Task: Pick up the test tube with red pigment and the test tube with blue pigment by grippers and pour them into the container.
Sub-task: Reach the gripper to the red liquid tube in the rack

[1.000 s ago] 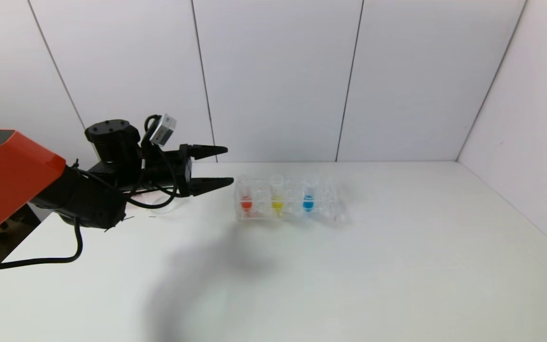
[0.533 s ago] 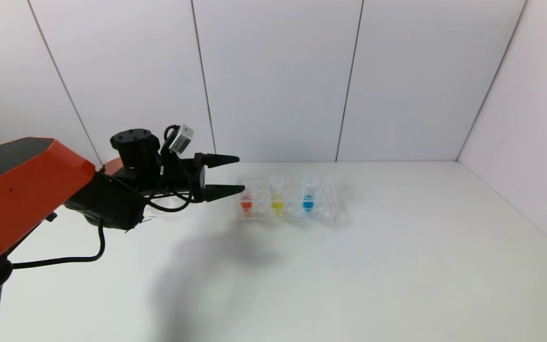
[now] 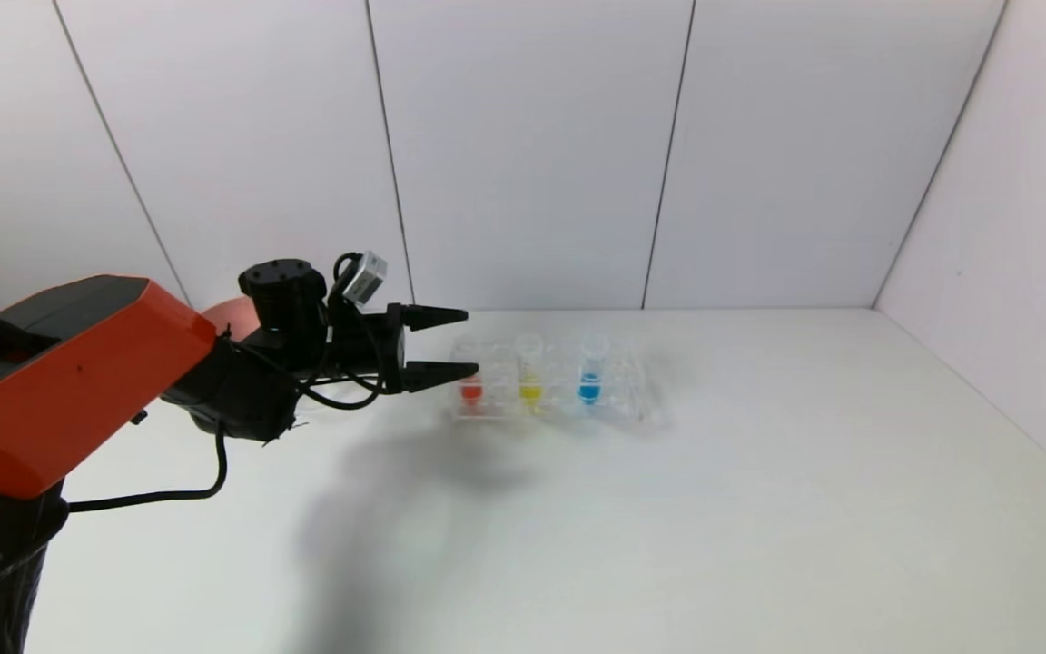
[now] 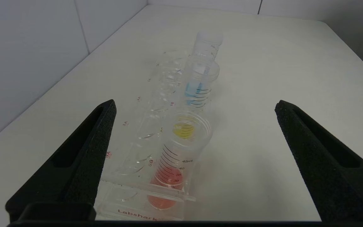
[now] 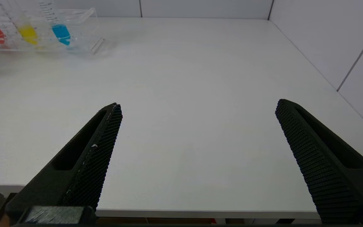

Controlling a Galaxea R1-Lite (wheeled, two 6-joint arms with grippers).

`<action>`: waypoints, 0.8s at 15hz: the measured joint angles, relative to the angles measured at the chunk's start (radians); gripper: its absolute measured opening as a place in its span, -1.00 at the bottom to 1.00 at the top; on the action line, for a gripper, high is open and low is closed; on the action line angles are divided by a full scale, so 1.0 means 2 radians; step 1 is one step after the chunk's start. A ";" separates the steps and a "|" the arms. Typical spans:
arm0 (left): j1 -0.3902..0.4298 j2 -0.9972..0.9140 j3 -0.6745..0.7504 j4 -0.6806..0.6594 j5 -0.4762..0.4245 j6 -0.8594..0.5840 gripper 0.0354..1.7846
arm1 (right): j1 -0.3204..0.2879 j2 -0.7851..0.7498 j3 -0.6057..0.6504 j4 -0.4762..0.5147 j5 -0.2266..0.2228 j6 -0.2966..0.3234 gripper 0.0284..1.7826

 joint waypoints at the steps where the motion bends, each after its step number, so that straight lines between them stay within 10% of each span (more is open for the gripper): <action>1: -0.001 0.003 -0.002 0.000 0.000 0.000 0.98 | 0.000 0.000 0.000 0.000 0.000 0.000 0.99; 12: -0.007 0.041 -0.037 0.018 0.000 0.000 0.98 | 0.000 0.000 0.000 0.000 0.000 0.000 0.99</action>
